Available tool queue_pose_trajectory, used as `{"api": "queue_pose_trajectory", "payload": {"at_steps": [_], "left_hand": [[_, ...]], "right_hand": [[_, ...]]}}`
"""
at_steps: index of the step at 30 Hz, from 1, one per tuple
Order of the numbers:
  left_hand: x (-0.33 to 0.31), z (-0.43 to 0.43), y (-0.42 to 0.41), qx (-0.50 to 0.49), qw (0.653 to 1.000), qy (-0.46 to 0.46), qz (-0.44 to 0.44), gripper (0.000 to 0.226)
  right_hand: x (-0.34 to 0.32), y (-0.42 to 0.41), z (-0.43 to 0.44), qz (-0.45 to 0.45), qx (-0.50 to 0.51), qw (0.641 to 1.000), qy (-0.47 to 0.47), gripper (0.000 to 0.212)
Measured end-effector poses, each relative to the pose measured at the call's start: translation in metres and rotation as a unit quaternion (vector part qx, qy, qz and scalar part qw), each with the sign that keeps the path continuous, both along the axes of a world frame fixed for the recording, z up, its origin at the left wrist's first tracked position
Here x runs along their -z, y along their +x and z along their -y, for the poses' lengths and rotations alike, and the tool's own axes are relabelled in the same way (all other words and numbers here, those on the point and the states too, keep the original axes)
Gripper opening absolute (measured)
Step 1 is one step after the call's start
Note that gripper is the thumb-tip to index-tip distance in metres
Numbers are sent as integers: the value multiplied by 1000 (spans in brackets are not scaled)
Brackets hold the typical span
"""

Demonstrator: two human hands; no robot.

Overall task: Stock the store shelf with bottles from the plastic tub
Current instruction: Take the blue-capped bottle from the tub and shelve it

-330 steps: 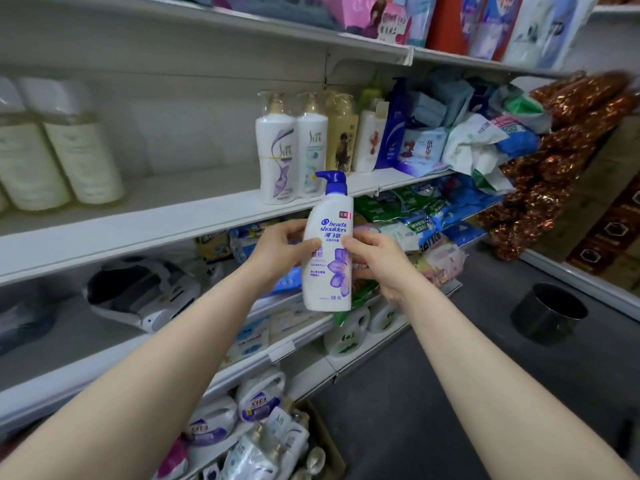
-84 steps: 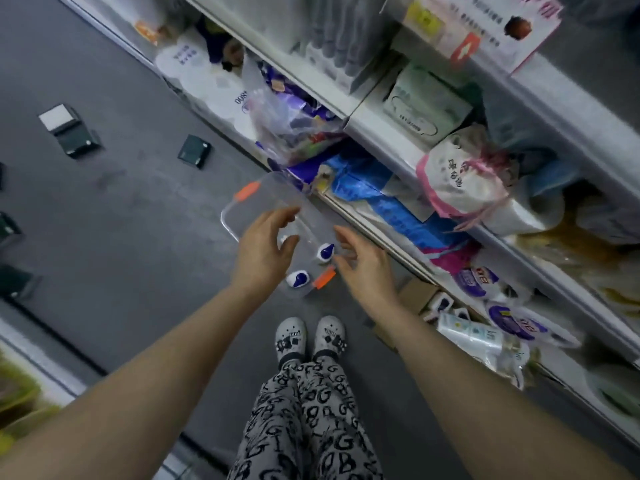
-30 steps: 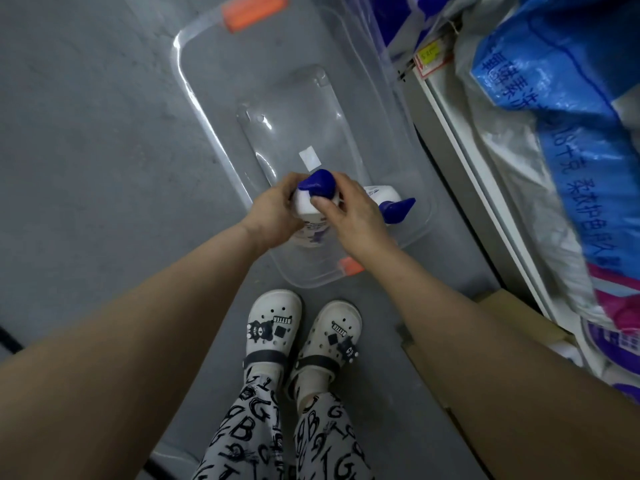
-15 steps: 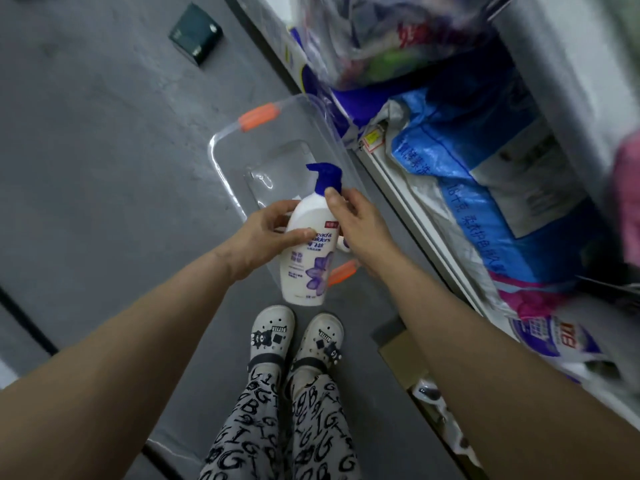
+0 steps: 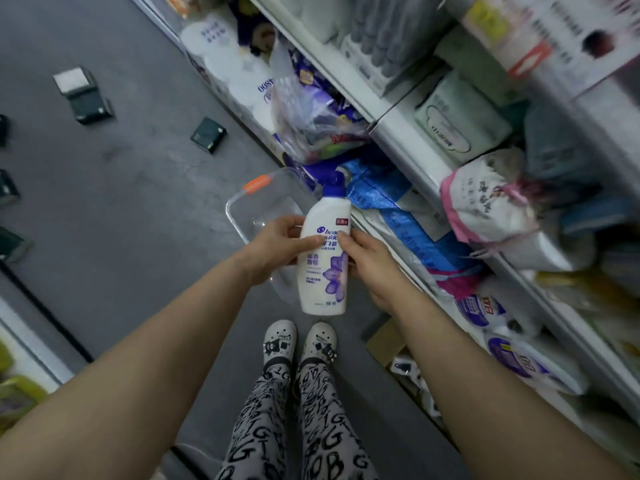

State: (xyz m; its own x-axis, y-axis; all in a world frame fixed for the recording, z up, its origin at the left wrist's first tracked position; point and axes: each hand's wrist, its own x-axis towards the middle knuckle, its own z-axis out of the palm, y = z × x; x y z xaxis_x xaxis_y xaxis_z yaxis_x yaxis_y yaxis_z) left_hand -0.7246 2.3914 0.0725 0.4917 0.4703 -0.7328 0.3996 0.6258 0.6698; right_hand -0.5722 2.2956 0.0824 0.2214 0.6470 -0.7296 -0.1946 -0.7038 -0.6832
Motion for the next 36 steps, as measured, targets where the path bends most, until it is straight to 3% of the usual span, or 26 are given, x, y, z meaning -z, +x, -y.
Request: {"api": "queue_pose_trajectory", "payload": {"at_steps": [18,31,36], "left_hand": [[-220,56,88,187,970,132,87,49],[-321,168,176,334,902,223,159,48],[-349,222,200,358,892,212,178,49]], "right_hand": [[-227,43,106,57,210,973,82,19],[-324,75,248,108,352,917,156,15],[-344,89,306,136,371,902,173,15]]}}
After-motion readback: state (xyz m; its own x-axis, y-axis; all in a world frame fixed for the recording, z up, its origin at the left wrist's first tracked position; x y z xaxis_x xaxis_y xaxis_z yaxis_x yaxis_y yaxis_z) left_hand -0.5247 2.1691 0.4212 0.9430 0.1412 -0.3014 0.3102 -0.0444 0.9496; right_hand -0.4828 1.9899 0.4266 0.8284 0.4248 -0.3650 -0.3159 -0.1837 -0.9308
